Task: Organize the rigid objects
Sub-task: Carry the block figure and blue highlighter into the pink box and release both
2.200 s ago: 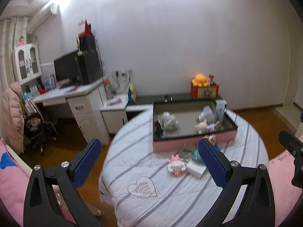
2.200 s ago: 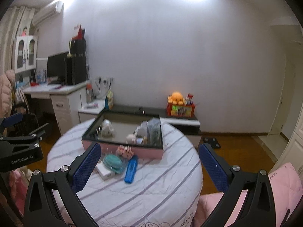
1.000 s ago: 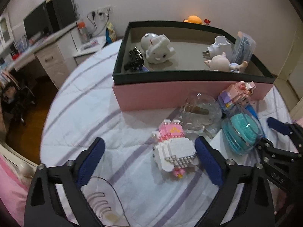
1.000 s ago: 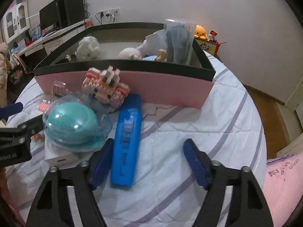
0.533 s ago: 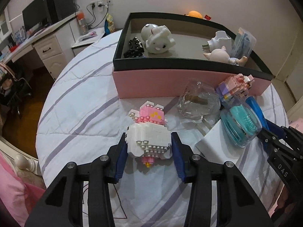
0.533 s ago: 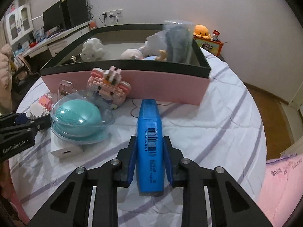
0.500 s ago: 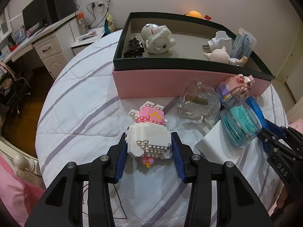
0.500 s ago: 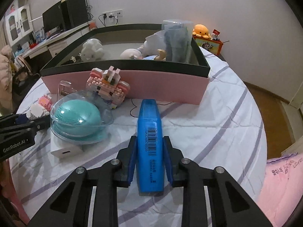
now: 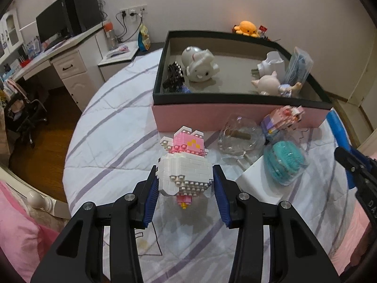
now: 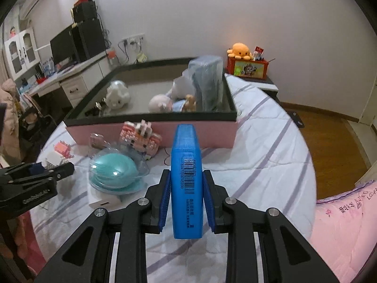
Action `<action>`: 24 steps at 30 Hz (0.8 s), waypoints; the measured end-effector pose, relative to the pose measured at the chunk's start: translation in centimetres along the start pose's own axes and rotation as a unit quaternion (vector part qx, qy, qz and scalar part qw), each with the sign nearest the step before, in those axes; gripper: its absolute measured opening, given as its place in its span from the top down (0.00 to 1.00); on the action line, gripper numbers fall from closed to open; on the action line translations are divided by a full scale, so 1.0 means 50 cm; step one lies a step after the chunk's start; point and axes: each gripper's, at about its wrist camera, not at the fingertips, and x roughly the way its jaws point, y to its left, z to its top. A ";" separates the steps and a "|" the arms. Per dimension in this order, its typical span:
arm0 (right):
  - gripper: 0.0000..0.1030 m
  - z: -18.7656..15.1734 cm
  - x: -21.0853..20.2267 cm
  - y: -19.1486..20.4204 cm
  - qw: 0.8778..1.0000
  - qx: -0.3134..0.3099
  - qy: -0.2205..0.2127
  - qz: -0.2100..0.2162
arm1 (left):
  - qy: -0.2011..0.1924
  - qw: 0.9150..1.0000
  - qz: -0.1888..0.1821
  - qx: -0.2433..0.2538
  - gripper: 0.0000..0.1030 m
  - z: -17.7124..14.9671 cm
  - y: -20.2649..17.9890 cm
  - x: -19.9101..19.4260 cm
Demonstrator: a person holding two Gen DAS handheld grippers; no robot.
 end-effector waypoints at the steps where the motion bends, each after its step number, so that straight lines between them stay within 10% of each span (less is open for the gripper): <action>1: 0.74 0.003 -0.012 -0.003 1.000 0.001 -0.007 -0.001 | -0.006 1.000 -0.001 0.000 0.57 0.001 -0.001 -0.012; 24: 0.74 0.034 -0.397 0.059 0.970 -0.017 -0.241 -0.004 | -0.229 0.973 0.001 -0.004 0.57 -0.011 0.018 -0.394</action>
